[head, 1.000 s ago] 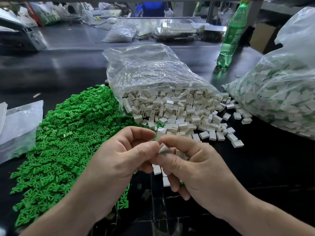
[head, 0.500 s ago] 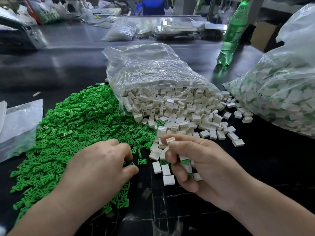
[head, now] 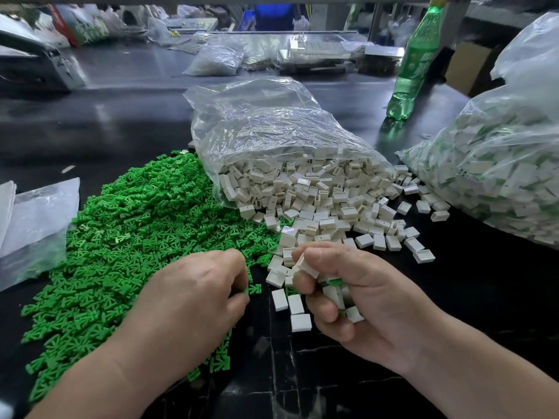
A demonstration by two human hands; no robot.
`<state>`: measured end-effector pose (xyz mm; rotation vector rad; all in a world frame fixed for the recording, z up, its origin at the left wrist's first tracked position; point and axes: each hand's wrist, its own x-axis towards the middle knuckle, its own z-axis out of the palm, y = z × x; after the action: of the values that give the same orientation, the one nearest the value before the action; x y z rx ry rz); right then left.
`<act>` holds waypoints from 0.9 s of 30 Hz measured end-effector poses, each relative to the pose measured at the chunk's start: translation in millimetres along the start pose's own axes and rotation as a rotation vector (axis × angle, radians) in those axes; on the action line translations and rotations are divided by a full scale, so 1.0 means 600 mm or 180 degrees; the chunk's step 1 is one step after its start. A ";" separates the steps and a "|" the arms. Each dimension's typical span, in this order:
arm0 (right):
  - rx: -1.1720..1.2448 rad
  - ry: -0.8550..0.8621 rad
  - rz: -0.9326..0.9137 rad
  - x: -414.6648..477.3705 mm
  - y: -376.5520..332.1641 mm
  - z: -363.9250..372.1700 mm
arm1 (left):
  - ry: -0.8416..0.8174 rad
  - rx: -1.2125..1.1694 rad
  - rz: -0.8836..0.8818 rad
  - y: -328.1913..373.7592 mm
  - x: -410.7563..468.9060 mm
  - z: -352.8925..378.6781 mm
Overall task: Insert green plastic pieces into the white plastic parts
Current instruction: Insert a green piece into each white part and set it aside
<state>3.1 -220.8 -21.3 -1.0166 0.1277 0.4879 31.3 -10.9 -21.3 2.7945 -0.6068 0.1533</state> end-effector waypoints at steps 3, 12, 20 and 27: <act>-0.0042 0.0119 0.0066 -0.001 0.001 0.001 | 0.0244 -0.0940 -0.0146 0.002 0.002 -0.004; 0.0119 0.0042 0.0003 0.001 0.002 -0.004 | 0.0201 -0.3137 -0.0388 0.020 0.004 0.002; -0.0316 -0.0059 -0.0169 -0.002 0.006 -0.001 | -0.0013 -0.4000 -0.0649 0.026 0.005 0.011; -0.0947 0.0019 -0.0460 -0.006 0.009 0.006 | 0.0024 -0.3915 -0.0629 0.031 0.002 0.007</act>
<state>-2.8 -217.0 -22.4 -1.3084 -0.0146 0.3782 24.7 -29.1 -20.8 1.6297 -0.2498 -0.1961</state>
